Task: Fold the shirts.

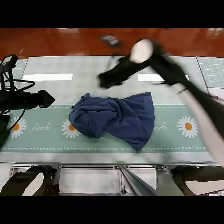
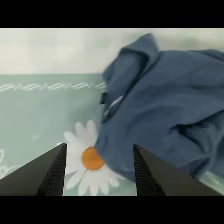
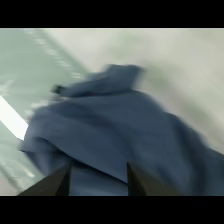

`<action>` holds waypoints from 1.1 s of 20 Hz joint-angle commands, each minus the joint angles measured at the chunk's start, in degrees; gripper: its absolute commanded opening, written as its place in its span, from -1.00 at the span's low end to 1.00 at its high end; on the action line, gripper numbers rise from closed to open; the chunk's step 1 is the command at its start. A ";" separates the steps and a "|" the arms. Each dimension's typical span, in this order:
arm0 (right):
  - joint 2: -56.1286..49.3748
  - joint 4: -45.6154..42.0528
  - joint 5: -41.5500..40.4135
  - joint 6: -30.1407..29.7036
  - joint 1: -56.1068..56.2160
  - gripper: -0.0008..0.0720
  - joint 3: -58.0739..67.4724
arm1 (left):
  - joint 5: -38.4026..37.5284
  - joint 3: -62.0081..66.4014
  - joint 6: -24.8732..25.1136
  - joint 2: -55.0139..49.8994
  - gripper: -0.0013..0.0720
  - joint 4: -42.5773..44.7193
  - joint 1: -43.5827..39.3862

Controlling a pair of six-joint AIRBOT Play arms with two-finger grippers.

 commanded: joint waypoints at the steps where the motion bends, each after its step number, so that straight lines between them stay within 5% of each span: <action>1: 10.38 -11.63 11.26 0.92 -15.78 0.13 -6.12 | -2.73 -0.22 2.16 -5.05 0.42 -3.65 11.30; 2: 15.08 -11.82 9.27 1.38 -21.03 0.13 -12.35 | -4.22 -1.64 2.43 -6.38 0.42 -10.62 16.72; 5: 28.96 -1.73 -4.66 -0.07 -33.70 0.13 -37.62 | -10.32 -14.97 15.56 -9.70 0.42 -36.94 23.82; 11: 43.91 13.31 -8.09 -13.07 -50.93 0.13 -69.16 | -0.13 -29.20 20.24 -10.45 0.42 -37.81 22.84; 20: 44.50 16.24 -6.43 -15.54 -52.74 0.13 -72.89 | 14.58 -27.50 25.11 -23.47 0.42 -45.62 0.63; 21: 44.50 15.91 -6.10 -15.54 -52.74 0.13 -72.89 | 15.26 -26.01 25.14 -24.35 0.31 -45.75 -0.61; 22: 44.50 15.04 -6.08 -15.50 -52.74 0.13 -72.89 | 14.60 -24.59 25.27 -24.57 -0.59 -45.68 -0.79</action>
